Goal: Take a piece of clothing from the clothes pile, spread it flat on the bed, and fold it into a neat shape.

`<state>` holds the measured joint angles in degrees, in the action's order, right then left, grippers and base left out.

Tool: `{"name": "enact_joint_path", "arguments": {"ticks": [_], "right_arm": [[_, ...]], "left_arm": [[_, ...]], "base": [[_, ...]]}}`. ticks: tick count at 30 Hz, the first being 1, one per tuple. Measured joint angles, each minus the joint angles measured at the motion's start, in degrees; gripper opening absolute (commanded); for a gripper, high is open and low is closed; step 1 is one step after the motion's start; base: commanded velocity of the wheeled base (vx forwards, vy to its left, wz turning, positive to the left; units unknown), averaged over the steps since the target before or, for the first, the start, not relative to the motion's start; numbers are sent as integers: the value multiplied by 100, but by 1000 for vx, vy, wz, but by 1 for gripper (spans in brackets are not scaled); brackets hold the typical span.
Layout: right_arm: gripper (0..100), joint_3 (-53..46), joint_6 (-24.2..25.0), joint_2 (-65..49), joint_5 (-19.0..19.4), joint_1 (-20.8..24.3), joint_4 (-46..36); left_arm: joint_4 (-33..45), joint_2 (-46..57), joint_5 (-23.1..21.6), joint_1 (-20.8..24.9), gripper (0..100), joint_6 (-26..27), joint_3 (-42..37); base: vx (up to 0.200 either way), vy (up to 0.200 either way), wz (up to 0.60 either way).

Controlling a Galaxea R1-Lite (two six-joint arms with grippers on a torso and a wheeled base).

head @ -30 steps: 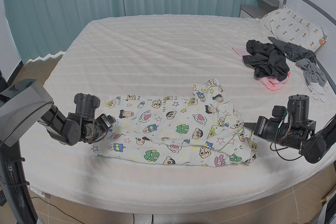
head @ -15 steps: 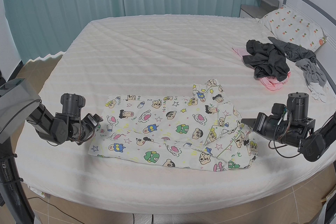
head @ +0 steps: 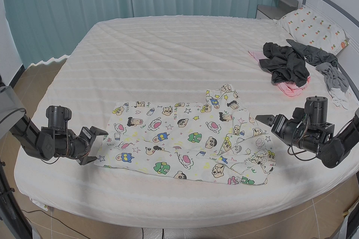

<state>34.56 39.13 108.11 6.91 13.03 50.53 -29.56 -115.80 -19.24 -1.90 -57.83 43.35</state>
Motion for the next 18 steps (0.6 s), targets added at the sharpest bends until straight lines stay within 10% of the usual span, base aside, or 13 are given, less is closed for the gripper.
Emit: {"name": "enact_joint_path", "arguments": {"ticks": [5,18], "right_arm": [[100,20,567,-78,-322,-20,-44],[100,-584,2697,-166,-872,901,-613]], "left_arm": [[-624,221,-1013,-176,100,-207,-553],[-2365,157,-1317,-273,100,-318,-1734]], "base": [[0,0,0],[0,0,0]]}}
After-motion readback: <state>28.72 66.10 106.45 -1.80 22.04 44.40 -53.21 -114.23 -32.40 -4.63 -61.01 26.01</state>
